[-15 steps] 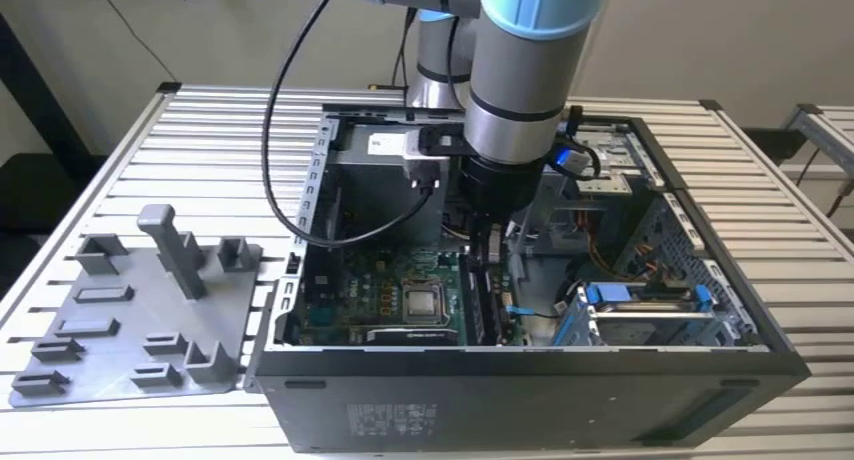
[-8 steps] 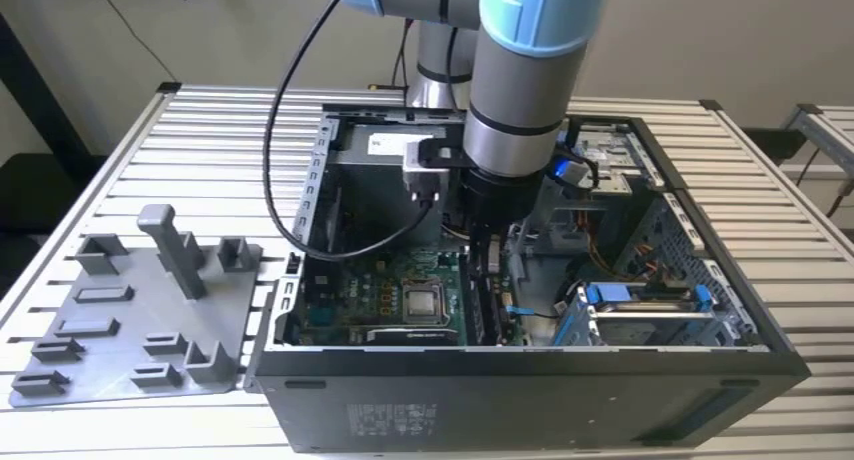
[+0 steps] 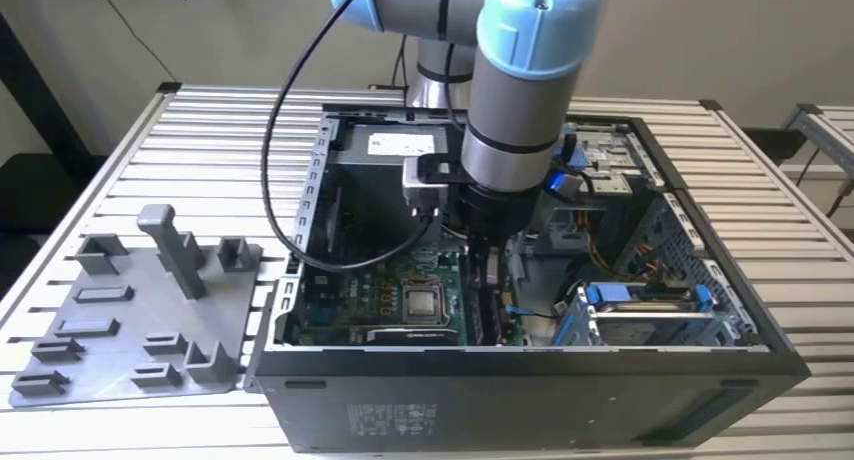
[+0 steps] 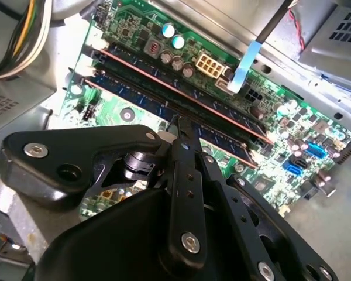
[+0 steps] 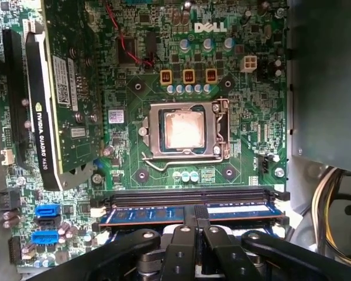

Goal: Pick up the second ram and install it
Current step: 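Press down the second ram until it locks into place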

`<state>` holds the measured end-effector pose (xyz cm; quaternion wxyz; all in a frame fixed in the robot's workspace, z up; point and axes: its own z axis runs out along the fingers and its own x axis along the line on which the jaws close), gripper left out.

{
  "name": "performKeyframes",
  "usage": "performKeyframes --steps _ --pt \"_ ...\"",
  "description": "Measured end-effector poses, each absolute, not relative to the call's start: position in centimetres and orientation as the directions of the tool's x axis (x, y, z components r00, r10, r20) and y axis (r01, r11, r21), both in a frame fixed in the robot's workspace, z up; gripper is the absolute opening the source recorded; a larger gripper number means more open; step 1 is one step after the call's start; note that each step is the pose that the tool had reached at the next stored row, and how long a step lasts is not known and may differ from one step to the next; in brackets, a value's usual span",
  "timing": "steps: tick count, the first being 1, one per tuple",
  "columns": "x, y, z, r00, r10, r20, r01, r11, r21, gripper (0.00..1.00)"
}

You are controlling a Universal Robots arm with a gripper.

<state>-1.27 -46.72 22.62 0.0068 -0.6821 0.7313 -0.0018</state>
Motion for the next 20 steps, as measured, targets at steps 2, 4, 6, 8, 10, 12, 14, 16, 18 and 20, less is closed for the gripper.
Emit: performKeyframes --steps 2,4,6,8,10,12,14,16,18,20 --pt "-1.3 -46.7 22.3 -0.068 -0.998 -0.006 -0.998 0.068 -0.011 0.11" --pt "-1.3 -46.7 21.9 -0.065 -0.998 -0.006 -0.998 0.065 -0.011 0.11" --pt "-1.3 -46.7 21.7 -0.062 -0.998 -0.007 -0.998 0.062 -0.011 0.11" --pt "-1.3 -46.7 22.0 -0.062 -0.998 -0.007 -0.998 0.062 -0.01 0.11" --pt "-1.3 -46.7 22.7 -0.062 -0.998 -0.012 -0.998 0.062 -0.01 0.11" --pt "-1.3 -46.7 23.6 -0.062 -0.998 -0.009 -0.998 0.062 -0.009 0.11" --pt "-1.3 -46.7 24.5 -0.062 -0.998 -0.009 -0.998 0.062 -0.008 0.11" --pt "-1.3 -46.7 25.1 -0.062 -0.998 -0.009 -0.998 0.062 -0.007 0.11" --pt "-1.3 -46.7 25.6 -0.062 -0.998 -0.009 -0.998 0.062 -0.006 0.11" --pt "-1.3 -46.7 25.8 -0.062 -0.998 -0.009 -0.998 0.062 -0.005 0.11"
